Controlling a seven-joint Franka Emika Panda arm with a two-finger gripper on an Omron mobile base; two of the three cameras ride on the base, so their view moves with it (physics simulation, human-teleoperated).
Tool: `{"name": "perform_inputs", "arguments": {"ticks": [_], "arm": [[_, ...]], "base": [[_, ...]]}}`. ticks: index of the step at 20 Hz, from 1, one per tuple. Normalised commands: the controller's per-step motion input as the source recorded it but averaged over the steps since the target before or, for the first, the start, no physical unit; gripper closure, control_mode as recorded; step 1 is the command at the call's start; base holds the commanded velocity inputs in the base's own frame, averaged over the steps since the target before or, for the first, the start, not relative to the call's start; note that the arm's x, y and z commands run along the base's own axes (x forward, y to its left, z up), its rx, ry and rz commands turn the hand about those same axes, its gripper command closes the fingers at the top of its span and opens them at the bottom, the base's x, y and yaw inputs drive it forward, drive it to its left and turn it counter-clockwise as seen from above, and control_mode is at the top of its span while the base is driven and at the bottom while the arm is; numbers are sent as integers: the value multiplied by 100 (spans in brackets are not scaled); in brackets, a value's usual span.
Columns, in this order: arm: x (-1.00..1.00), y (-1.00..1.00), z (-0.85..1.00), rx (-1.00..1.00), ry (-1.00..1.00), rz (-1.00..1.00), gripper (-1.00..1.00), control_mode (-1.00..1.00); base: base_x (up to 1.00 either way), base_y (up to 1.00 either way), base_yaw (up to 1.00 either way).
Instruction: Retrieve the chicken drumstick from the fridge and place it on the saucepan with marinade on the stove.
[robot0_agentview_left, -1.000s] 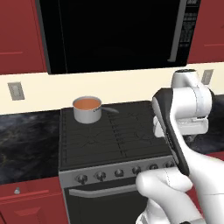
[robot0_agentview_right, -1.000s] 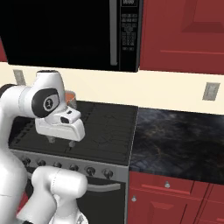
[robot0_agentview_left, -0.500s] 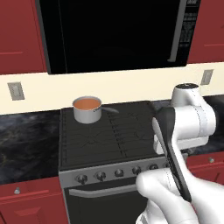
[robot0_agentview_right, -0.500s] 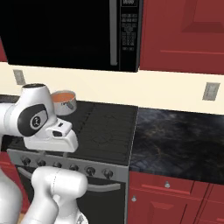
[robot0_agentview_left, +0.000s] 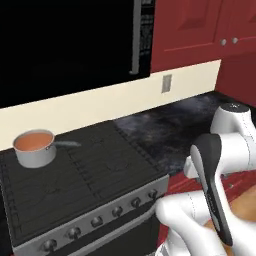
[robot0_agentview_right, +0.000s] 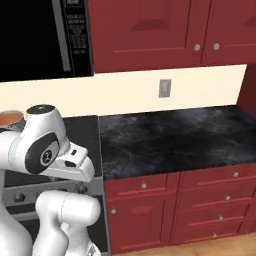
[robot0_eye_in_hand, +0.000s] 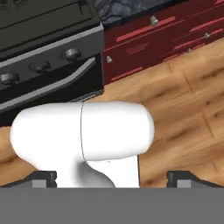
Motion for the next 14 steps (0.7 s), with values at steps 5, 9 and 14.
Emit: {"name": "perform_inputs", "arguments": {"ticks": [5, 9, 14], "arm": [[0, 0, 0, 0, 0, 0, -100, 100], [0, 0, 0, 0, 0, 0, -100, 100], [0, 0, 0, 0, 0, 0, -100, 100]], "base": [[0, -35, -74], [0, -26, -83], [0, 0, -95]]}}
